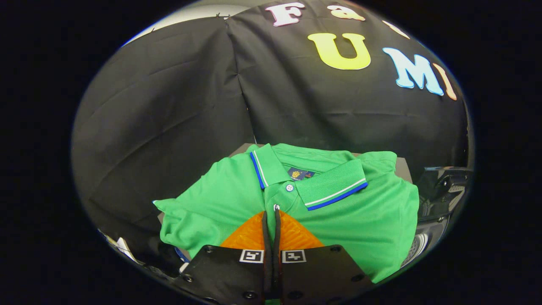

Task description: Put the clothes into the washing machine and then close the washing machine lid.

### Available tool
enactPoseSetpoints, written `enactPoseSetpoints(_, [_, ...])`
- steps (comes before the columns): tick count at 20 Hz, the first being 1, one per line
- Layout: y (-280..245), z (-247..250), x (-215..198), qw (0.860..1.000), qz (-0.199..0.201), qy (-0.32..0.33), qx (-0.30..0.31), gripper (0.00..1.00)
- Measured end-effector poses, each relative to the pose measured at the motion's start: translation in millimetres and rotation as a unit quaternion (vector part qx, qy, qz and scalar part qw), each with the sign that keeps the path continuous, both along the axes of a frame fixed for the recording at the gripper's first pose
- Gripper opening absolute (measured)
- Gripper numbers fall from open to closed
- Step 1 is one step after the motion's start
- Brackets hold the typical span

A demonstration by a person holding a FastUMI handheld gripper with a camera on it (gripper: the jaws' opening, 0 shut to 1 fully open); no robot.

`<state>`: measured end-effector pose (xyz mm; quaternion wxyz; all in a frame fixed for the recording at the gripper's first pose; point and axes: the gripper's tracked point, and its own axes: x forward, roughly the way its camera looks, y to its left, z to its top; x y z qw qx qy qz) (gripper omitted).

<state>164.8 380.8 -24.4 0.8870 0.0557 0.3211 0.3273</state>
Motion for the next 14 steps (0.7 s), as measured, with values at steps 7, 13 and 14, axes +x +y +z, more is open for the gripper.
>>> enactPoseSetpoints(7, [-10,28,0,0.997,0.045,-0.033,0.046,0.02])
enactPoseSetpoints(13, [-38,54,1,0.994,0.057,-0.069,0.070,0.02])
enactPoseSetpoints(14, [-45,58,2,0.993,0.055,-0.077,0.069,0.02])
